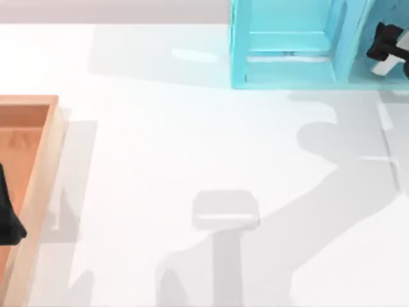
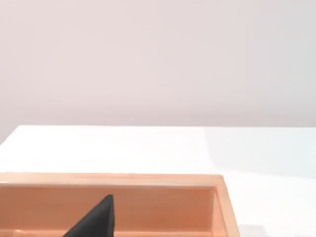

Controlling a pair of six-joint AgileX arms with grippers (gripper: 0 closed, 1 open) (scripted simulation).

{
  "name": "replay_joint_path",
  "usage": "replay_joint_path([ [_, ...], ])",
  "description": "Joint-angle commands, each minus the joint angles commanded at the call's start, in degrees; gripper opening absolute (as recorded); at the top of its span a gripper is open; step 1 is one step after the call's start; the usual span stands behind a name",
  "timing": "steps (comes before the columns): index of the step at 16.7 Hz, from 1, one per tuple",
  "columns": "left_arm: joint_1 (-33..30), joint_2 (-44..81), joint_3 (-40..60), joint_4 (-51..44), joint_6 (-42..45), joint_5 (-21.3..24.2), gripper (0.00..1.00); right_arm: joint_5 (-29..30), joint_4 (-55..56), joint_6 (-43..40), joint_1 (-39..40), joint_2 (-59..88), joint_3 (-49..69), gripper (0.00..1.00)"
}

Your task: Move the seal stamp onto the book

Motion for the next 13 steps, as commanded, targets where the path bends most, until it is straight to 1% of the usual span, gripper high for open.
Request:
replay_joint_path([
  [11,0.0,0.0,0.0,0.0,0.0,0.0,1.0,0.0,0.0,0.0,0.0,0.0,0.0,0.02],
  [12,0.0,0.0,0.0,0.0,0.0,0.0,1.0,0.0,0.0,0.0,0.0,0.0,0.0,0.0],
  [13,0.0,0.0,0.0,0.0,0.0,0.0,1.0,0.0,0.0,0.0,0.0,0.0,0.0,0.0],
])
